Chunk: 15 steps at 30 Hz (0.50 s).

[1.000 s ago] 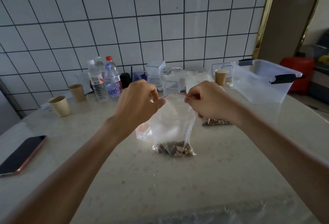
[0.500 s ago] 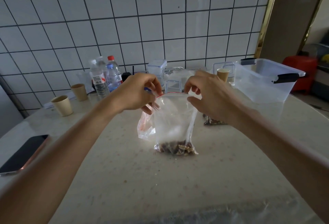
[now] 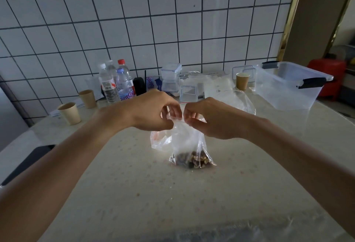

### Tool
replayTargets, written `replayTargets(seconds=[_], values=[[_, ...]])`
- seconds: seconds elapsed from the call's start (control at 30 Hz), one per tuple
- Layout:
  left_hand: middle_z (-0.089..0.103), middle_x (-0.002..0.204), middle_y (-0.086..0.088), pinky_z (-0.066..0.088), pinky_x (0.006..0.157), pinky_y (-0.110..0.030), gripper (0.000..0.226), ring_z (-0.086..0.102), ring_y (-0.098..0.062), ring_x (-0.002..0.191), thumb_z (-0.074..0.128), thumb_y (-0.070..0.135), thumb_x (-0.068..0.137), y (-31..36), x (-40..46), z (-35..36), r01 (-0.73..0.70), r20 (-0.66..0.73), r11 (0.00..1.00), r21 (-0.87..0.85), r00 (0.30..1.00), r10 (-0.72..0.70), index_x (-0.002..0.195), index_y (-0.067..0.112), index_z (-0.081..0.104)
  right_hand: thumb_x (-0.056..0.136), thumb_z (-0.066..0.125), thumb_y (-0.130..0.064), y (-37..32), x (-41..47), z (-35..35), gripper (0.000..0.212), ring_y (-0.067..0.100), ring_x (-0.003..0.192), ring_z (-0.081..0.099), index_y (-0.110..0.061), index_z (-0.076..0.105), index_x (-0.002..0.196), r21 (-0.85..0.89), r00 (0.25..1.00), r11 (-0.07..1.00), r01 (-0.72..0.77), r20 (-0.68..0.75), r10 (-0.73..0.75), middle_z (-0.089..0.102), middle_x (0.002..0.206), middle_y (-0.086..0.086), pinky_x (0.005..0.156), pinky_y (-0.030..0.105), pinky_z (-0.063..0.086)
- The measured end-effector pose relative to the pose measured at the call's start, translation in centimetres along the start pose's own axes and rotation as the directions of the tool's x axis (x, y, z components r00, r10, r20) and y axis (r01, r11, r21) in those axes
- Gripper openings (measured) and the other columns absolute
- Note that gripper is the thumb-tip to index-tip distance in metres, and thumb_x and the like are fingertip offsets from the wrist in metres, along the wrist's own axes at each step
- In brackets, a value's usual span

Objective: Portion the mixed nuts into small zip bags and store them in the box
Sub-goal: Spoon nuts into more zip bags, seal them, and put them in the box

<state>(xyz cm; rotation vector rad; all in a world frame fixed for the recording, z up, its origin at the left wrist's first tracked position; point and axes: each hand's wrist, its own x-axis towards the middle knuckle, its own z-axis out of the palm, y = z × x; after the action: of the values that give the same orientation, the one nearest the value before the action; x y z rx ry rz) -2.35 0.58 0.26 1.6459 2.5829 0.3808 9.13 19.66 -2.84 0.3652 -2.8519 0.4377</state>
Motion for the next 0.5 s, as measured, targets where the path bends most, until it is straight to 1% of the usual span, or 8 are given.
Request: replayTargets(seconds=[0.07,0.1,0.17,0.2,0.23,0.33,0.43,0.5], values=[[0.067,0.093,0.027,0.047,0.066,-0.008,0.015,0.066,0.008,0.083,0.079,0.031,0.090,0.0,0.0,0.2,-0.048,-0.011,0.999,-0.020,0.999,0.047,0.097,0.042,0.072,0.108,0.050,-0.020,-0.3,0.1,-0.3,0.014,0.010,0.075,0.065,-0.024,0.054,0.095,0.071,0.999,0.997,0.028,-0.030,-0.026,0.064,0.084,-0.013,0.060,0.022,0.047],[0.069,0.093,0.025,0.051,0.067,-0.010,0.011,0.069,0.006,0.078,0.078,0.033,0.091,0.1,0.1,0.3,-0.063,-0.016,0.996,-0.071,0.998,0.062,0.094,0.041,0.072,0.109,0.048,-0.021,-0.3,0.2,-0.4,0.016,0.013,0.073,0.066,-0.021,0.054,0.094,0.123,0.999,0.992,0.028,-0.043,-0.023,0.064,0.080,-0.012,0.057,0.025,0.050],[0.073,0.092,0.018,0.059,0.069,-0.022,0.004,0.073,-0.003,0.066,0.077,0.033,0.093,0.0,0.2,0.4,-0.050,-0.022,0.984,-0.169,0.999,0.047,0.096,0.032,0.074,0.108,0.051,-0.028,-0.3,0.4,-0.8,0.021,0.019,0.069,0.065,-0.014,0.058,0.094,0.184,0.998,0.983,0.022,-0.054,-0.013,0.063,0.075,-0.007,0.060,0.032,0.051],[0.073,0.091,0.017,0.061,0.069,-0.028,0.004,0.074,-0.007,0.064,0.077,0.033,0.093,-0.2,0.2,0.3,-0.042,-0.020,0.980,-0.193,0.999,0.039,0.096,0.031,0.074,0.106,0.055,-0.034,-0.3,0.5,-1.1,0.025,0.020,0.069,0.063,-0.014,0.060,0.092,0.165,0.999,0.986,0.029,-0.043,-0.022,0.062,0.075,-0.006,0.061,0.033,0.049],[0.073,0.091,0.019,0.062,0.068,-0.028,0.004,0.074,-0.008,0.064,0.077,0.033,0.093,-0.4,0.2,0.3,-0.042,-0.015,0.979,-0.202,0.999,0.040,0.094,0.032,0.074,0.103,0.059,-0.040,-0.1,0.5,-1.5,0.026,0.017,0.070,0.061,-0.018,0.060,0.088,0.118,0.999,0.993,0.032,-0.012,-0.031,0.061,0.076,-0.007,0.062,0.031,0.047],[0.072,0.093,0.025,0.057,0.066,-0.016,0.011,0.072,-0.002,0.073,0.082,0.034,0.087,-1.2,0.0,-0.3,-0.064,-0.023,0.990,-0.129,0.998,0.062,0.092,0.035,0.073,0.090,0.075,-0.049,0.5,0.4,-2.6,0.027,0.004,0.073,0.059,-0.032,0.059,0.076,-0.063,0.992,0.998,0.008,0.124,0.000,0.061,0.077,-0.014,0.066,0.025,0.045],[0.071,0.091,0.027,0.051,0.067,-0.008,0.020,0.068,0.004,0.079,0.088,0.038,0.079,-1.9,-0.2,-0.6,-0.054,-0.070,0.995,-0.080,0.996,0.048,0.089,0.034,0.072,0.086,0.078,-0.052,1.0,0.1,-3.3,0.028,0.001,0.075,0.059,-0.028,0.068,0.075,-0.167,0.993,0.986,0.013,0.122,0.007,0.062,0.078,-0.016,0.067,0.027,0.045],[0.071,0.087,0.026,0.051,0.066,-0.009,0.026,0.067,0.005,0.079,0.083,0.055,0.075,-1.9,-0.3,-0.7,-0.050,-0.114,0.995,-0.086,0.993,0.040,0.084,0.036,0.069,0.090,0.073,-0.052,1.0,0.0,-3.4,0.025,0.001,0.077,0.058,-0.028,0.073,0.082,-0.213,0.994,0.976,0.050,0.107,-0.028,0.061,0.079,-0.020,0.069,0.026,0.042]])
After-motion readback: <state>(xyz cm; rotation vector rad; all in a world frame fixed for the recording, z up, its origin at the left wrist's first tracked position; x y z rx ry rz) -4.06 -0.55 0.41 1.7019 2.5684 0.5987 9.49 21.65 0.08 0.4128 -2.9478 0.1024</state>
